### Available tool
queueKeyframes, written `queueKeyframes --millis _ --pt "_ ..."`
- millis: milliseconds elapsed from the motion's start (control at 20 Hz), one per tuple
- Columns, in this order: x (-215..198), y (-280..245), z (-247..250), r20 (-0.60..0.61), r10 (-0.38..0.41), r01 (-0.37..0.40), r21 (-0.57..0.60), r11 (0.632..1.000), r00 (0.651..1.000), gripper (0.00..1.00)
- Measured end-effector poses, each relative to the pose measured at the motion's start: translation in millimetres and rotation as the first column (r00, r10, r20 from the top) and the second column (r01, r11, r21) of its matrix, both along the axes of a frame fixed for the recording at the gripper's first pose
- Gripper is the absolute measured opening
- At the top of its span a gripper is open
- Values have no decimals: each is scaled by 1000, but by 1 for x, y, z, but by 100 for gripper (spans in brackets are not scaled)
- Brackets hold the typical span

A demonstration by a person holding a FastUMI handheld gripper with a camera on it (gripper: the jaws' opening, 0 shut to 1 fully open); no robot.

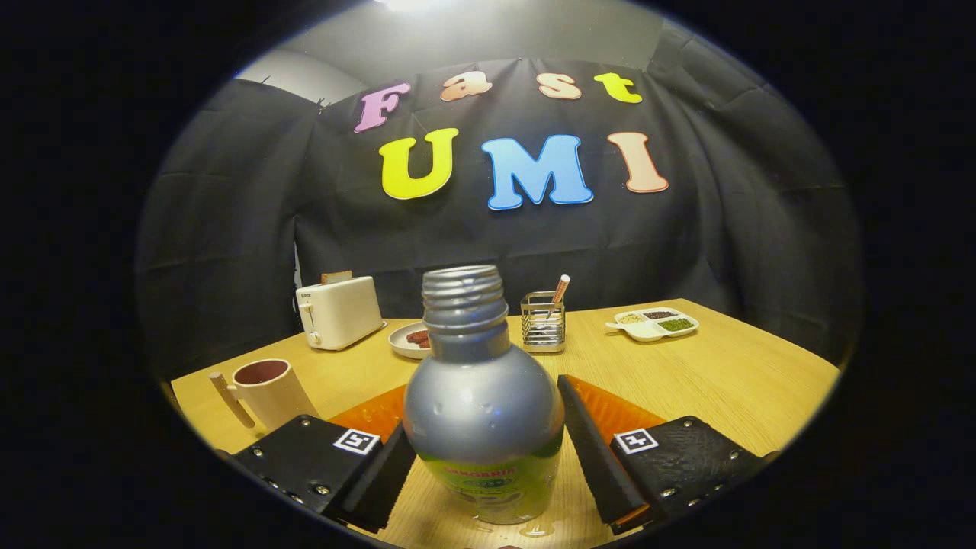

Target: Take the bottle from table, then pour the juice into the cup, finally place the bottle on the coaster

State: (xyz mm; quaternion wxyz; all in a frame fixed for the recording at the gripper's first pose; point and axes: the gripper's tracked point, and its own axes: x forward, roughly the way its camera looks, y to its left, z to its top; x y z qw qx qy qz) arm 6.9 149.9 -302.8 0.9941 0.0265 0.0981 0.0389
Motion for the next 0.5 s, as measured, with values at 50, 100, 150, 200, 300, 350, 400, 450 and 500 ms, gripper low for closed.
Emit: queueKeyframes --millis 50,100,150,200,300,350,400,450,500 --pt "0 0 -2 -4 1 -1 -4 1000 1000 96" --pt "2 1 -5 -6 2 -2 -9 1000 1000 96" --pt "4 2 -7 -6 2 -2 -15 1000 1000 96" --pt "4 3 -8 -9 3 -3 -24 1000 1000 92" --pt "6 3 -7 1 1 -1 -55 998 1000 85" --pt "7 5 -6 6 6 -6 -68 998 1000 84" --pt "8 5 -7 6 7 -7 -88 996 1000 84" --pt "9 4 -3 11 10 -8 -111 994 1000 83" --pt "11 6 1 20 15 -12 -132 991 1000 83"
